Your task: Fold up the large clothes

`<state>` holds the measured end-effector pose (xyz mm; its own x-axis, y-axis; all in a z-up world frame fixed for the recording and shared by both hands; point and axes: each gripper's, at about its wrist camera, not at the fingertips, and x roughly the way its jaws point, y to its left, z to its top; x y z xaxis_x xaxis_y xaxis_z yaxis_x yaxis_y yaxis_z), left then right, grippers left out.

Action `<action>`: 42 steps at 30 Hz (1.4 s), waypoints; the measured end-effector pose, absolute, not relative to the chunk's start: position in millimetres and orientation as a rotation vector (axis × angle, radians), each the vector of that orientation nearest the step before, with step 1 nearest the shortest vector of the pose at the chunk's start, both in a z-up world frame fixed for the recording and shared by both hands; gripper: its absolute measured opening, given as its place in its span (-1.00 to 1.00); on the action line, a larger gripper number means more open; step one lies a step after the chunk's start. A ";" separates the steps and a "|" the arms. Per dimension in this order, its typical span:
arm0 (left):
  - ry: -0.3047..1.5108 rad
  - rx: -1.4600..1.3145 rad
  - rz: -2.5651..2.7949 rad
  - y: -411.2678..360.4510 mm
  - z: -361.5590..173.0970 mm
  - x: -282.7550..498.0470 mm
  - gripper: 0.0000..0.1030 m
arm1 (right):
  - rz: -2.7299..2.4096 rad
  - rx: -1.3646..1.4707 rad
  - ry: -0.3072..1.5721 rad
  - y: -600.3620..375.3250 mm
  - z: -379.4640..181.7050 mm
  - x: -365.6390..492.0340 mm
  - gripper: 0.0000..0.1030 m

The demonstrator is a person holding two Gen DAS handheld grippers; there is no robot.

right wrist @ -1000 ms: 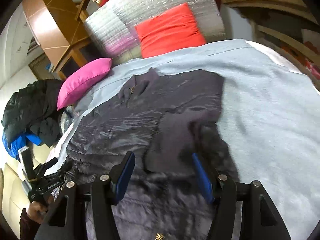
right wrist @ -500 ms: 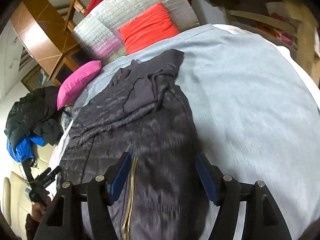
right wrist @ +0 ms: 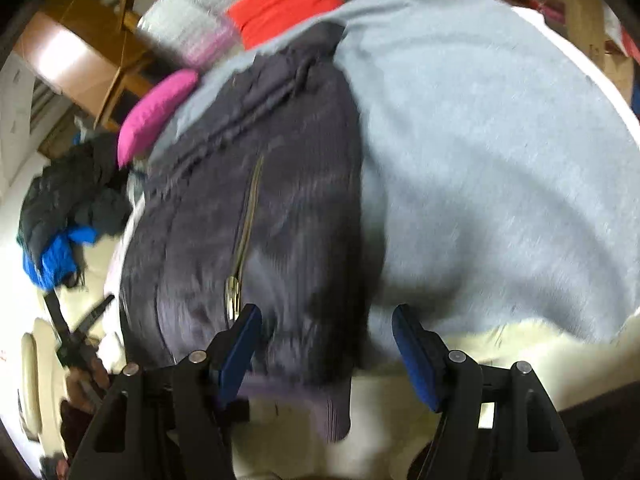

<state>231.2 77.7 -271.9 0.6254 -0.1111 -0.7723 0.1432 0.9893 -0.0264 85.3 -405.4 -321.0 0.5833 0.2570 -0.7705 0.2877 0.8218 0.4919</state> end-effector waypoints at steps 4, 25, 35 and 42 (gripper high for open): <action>0.975 0.002 -0.226 78.7 -282.4 229.3 0.73 | 0.007 0.636 1.048 -389.9 -338.7 90.9 0.39; 1.167 -0.055 -0.238 76.9 -310.3 214.9 0.57 | 0.054 0.486 1.158 -329.0 -362.6 104.1 0.27; 1.224 -0.074 -0.301 66.3 -324.9 213.3 0.27 | 0.065 0.558 1.221 -331.3 -373.4 111.2 0.27; 1.249 -0.095 -0.378 61.9 -331.6 210.1 -0.54 | 0.054 0.396 1.179 -312.3 -362.3 113.2 -0.36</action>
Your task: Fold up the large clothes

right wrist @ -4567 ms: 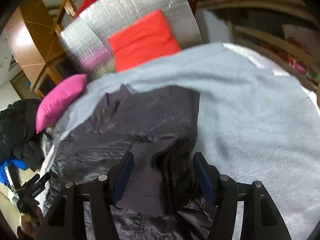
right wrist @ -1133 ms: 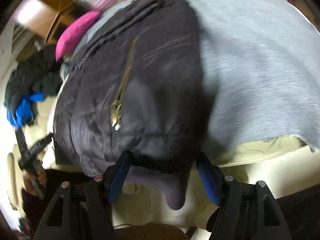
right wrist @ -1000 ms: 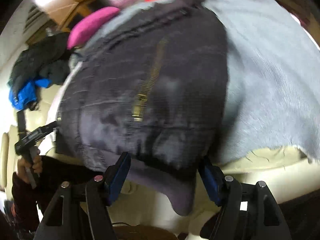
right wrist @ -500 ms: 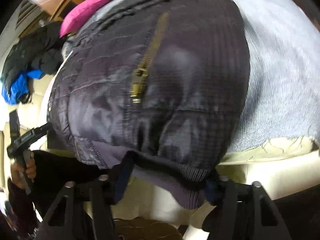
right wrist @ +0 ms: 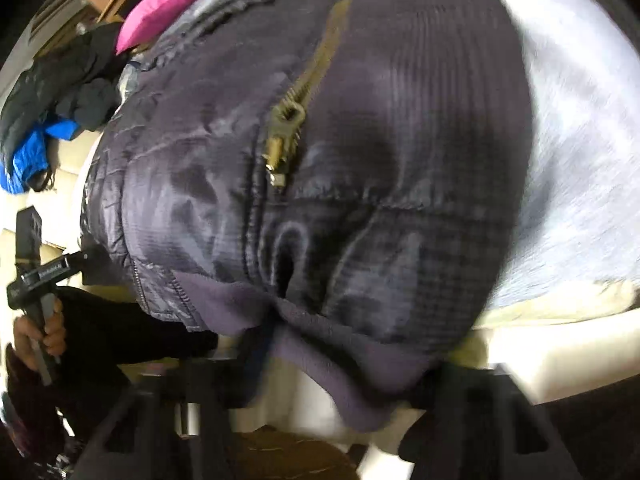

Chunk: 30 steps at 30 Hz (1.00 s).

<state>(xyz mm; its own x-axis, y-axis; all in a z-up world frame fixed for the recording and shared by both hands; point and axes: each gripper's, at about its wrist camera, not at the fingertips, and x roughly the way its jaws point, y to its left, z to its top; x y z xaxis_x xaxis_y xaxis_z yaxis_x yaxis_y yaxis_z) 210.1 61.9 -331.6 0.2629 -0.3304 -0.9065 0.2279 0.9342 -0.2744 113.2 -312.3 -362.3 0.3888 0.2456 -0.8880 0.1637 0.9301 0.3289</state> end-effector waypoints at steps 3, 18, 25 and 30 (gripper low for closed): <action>1.209 -0.147 -0.421 68.5 -317.4 207.2 -0.80 | 0.065 0.369 1.105 -309.6 -335.0 103.5 -0.59; 0.846 -0.341 -0.716 88.4 -171.5 250.5 -0.83 | 0.180 0.412 0.687 -324.1 -205.7 125.8 -0.65; 0.756 -0.404 -0.687 43.0 -147.5 345.4 -0.83 | 0.113 0.481 0.528 -371.8 -169.7 203.1 -0.65; 0.763 -0.380 -0.664 5.8 -141.4 422.8 -0.82 | 0.051 0.521 0.491 -418.4 -160.3 286.6 -0.69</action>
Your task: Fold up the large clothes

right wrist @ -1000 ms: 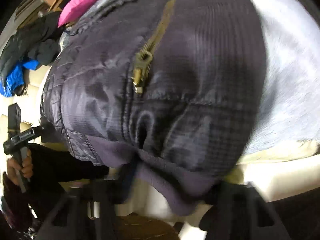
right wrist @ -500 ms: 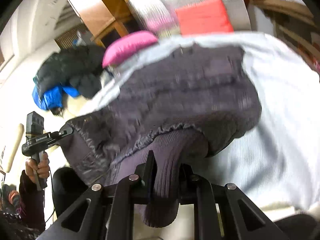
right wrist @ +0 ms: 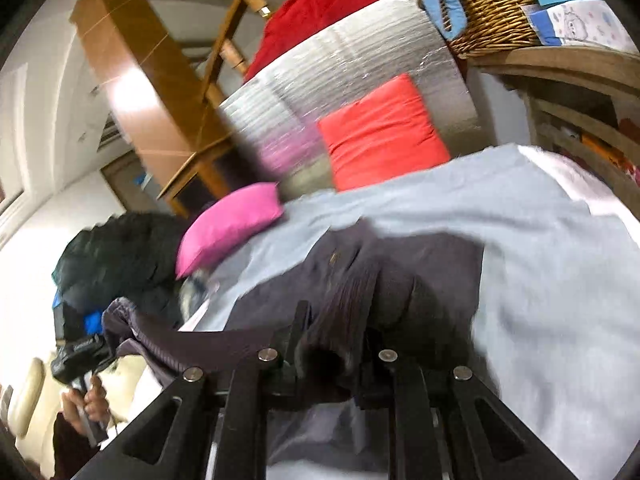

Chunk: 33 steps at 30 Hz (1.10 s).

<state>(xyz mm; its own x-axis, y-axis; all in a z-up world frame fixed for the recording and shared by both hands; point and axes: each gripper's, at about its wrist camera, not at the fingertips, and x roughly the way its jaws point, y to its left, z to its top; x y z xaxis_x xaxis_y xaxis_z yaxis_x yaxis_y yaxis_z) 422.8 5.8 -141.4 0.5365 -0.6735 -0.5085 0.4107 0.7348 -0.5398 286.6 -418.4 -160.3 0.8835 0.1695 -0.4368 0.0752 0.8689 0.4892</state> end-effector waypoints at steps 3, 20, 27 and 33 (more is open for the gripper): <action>0.813 -0.365 -0.621 -23.3 -151.9 483.3 -0.82 | -0.005 0.531 0.478 -449.2 -161.1 343.2 -0.74; 1.091 -0.460 -0.556 -95.4 -266.6 660.5 -0.76 | -0.130 0.640 0.790 -570.5 -250.9 522.6 -0.73; 1.116 -0.472 -0.567 -85.5 -271.2 652.2 -0.58 | -0.059 0.383 0.974 -537.0 -252.5 533.4 -0.73; 1.101 -0.435 -0.566 -87.5 -278.6 643.0 -0.49 | -0.030 0.364 1.041 -524.1 -262.0 528.3 -0.72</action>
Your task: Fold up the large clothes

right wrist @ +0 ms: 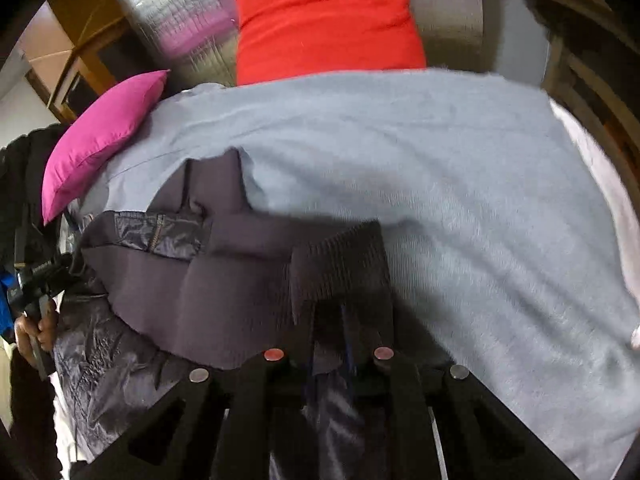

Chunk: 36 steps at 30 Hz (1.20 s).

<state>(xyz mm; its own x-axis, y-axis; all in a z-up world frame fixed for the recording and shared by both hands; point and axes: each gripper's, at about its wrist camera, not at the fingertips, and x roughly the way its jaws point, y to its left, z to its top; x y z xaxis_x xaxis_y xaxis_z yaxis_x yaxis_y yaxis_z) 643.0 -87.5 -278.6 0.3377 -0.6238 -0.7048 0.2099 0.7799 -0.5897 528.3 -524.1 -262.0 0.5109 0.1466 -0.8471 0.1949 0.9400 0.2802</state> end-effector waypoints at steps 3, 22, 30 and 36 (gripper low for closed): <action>1.093 -0.429 -0.565 -85.8 -281.6 639.1 -0.47 | -0.031 0.556 0.925 -541.7 -259.0 506.5 -0.72; 1.087 -0.388 -0.534 -89.5 -277.2 637.4 -0.41 | -0.172 0.184 1.062 -503.3 -275.8 548.5 -0.49; 0.934 -0.342 -0.521 -93.1 -233.7 642.8 -0.70 | -0.237 -0.012 0.785 -480.5 -200.0 526.6 -0.83; 0.932 -0.388 -0.429 -91.1 -250.8 678.6 -0.71 | -0.339 0.071 0.766 -502.6 -216.9 563.1 -0.83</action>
